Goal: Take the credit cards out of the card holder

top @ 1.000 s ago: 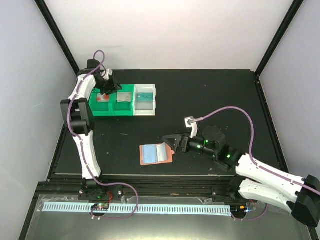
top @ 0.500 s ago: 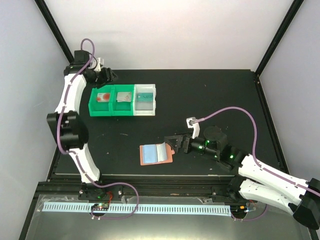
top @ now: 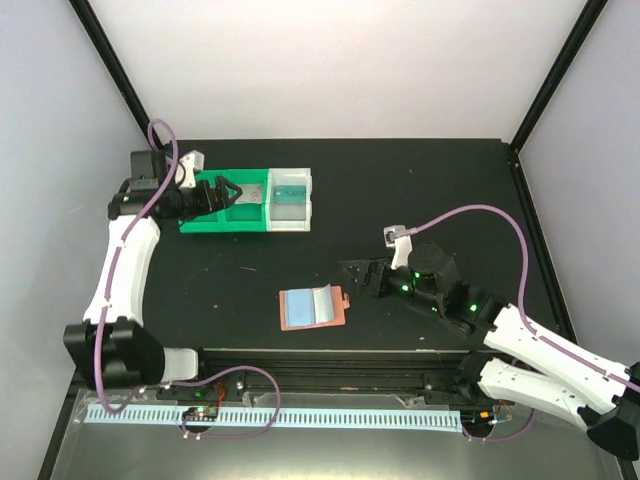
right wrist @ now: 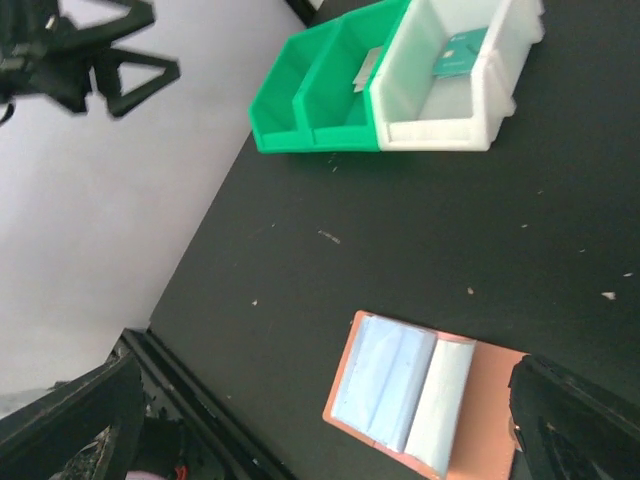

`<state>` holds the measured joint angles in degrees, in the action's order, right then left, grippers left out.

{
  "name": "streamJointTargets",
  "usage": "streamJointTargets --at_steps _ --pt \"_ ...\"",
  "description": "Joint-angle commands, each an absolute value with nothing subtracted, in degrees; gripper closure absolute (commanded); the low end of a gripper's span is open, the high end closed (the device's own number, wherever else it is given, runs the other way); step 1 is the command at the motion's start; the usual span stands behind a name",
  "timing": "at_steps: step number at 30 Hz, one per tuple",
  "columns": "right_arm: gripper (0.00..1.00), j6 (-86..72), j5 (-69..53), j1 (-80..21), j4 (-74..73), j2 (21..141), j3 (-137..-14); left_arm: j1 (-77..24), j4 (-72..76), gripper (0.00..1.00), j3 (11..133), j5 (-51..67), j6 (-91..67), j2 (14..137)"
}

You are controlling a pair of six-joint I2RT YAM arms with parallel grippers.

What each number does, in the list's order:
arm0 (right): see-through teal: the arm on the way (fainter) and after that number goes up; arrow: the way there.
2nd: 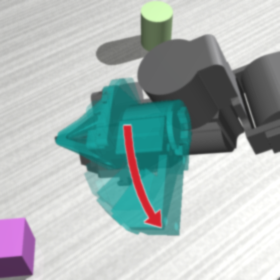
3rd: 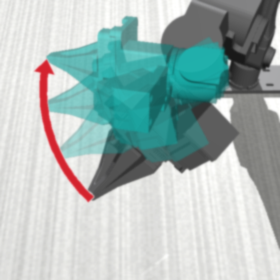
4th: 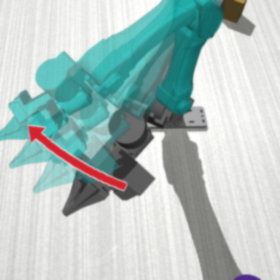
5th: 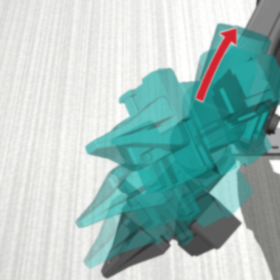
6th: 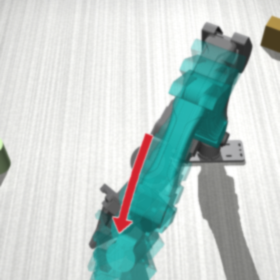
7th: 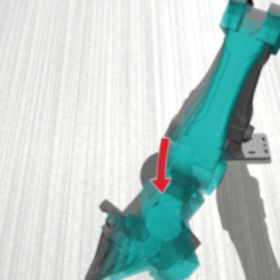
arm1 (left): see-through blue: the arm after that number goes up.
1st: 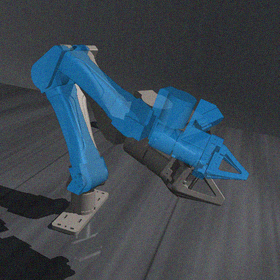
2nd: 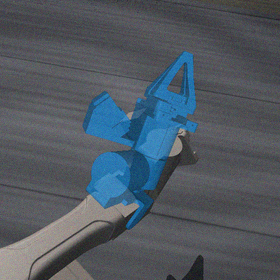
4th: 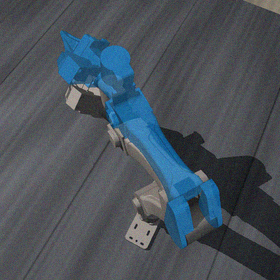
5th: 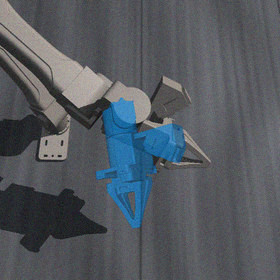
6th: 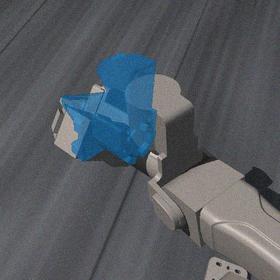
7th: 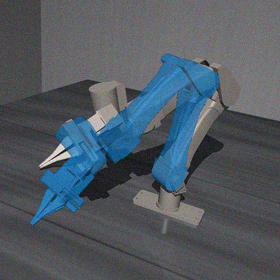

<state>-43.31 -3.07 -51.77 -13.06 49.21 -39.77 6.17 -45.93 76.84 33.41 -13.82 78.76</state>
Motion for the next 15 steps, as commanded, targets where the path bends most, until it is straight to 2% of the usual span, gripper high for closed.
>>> streamJointTargets --at_steps 1,7,15 --pt "0.00 -42.0 4.2 -52.0 -18.1 47.9 -43.5 5.1 -43.8 0.01 70.5 38.8 -14.1 68.8" --pt "0.00 -41.6 8.9 -52.0 -24.1 49.8 -49.1 3.7 -43.0 0.01 61.1 41.5 -13.2 56.4" --pt "0.00 -41.6 14.7 -52.0 -29.3 48.7 -54.5 1.9 -44.7 0.01 56.9 44.3 -14.7 44.0"
